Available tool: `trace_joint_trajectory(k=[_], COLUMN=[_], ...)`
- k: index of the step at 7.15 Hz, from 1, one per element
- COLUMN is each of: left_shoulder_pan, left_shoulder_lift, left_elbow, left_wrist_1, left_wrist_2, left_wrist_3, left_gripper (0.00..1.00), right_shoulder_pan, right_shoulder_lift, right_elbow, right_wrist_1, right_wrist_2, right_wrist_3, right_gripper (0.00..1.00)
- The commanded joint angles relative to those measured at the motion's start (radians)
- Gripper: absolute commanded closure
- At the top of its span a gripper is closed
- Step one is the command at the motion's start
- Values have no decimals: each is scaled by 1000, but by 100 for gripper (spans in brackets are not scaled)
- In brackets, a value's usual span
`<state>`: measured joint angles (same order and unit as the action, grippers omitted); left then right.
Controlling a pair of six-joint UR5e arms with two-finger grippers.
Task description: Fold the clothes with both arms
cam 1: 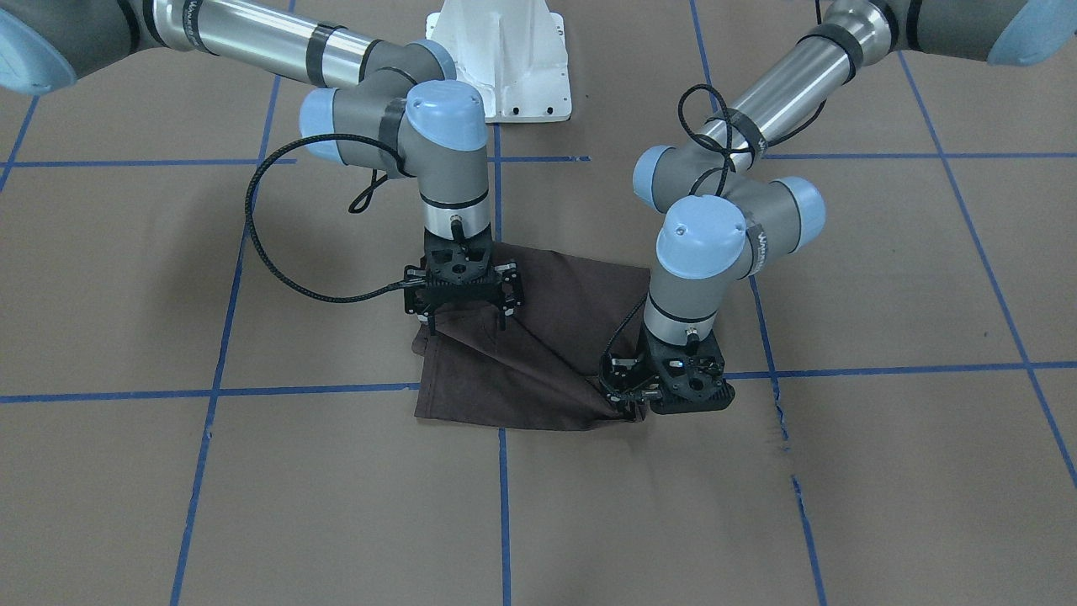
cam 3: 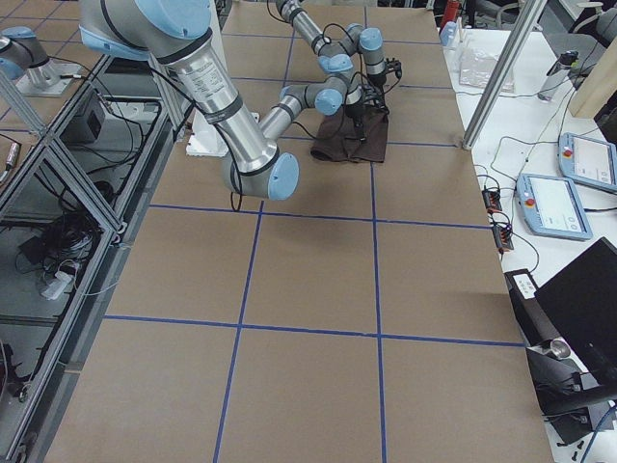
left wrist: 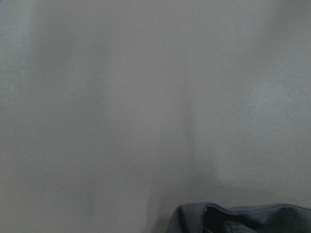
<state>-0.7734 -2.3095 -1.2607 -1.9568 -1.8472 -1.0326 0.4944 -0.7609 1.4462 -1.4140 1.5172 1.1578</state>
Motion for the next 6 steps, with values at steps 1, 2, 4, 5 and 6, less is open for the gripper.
trace_joint_trajectory(k=[1, 2, 4, 5, 6], left_shoulder_pan=[-61, -64, -66, -66, -66], left_shoulder_lift=[96, 104, 107, 114, 116], left_elbow=[-61, -75, -88, -94, -94], left_wrist_1=[-71, -71, -71, -71, -71], left_wrist_2=[-84, -84, -83, -83, -83], left_wrist_3=[150, 151, 148, 148, 148], left_gripper=[0, 0, 0, 0, 0], right_shoulder_pan=[-69, -88, -89, -103, -114], right_shoulder_lift=[49, 81, 81, 83, 83], right_elbow=[-24, -73, -102, -115, -116], right_wrist_1=[-87, -103, -102, -100, -99], right_wrist_2=[-116, -185, -218, -218, -218], right_wrist_3=[-13, -68, -180, -199, -204], right_gripper=[0, 1, 17, 21, 23])
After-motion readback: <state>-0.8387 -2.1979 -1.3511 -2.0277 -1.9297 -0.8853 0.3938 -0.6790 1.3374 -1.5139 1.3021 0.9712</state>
